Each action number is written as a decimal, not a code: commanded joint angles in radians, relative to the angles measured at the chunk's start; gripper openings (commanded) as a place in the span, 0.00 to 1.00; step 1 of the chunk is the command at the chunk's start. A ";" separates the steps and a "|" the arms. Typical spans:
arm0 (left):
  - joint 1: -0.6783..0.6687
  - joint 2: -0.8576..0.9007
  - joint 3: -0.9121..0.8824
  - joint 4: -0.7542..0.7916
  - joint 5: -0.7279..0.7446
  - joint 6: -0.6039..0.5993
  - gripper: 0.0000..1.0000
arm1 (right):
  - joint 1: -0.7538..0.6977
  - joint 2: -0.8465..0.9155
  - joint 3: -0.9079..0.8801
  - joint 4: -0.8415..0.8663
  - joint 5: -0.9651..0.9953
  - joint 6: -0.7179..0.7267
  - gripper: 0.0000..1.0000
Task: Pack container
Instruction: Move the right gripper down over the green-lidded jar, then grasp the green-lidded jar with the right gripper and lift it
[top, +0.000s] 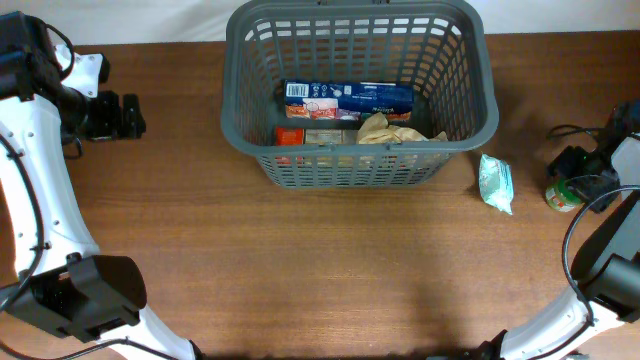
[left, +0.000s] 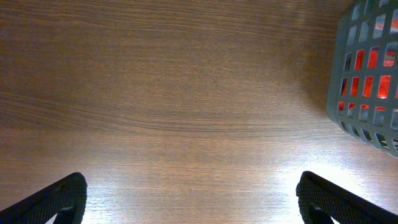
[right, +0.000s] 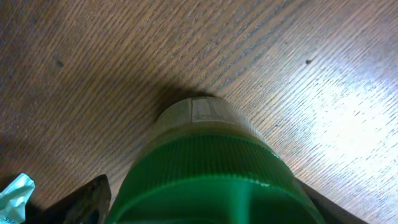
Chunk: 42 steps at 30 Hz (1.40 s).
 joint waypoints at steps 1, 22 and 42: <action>0.006 0.004 -0.006 0.000 0.014 -0.013 0.99 | 0.002 0.004 -0.011 -0.004 0.027 0.017 0.77; 0.006 0.005 -0.006 0.000 0.014 -0.013 0.99 | 0.003 0.003 -0.008 -0.029 0.020 0.043 0.47; 0.006 0.005 -0.006 0.000 0.014 -0.013 0.99 | 0.046 -0.249 0.520 -0.339 -0.167 -0.007 0.15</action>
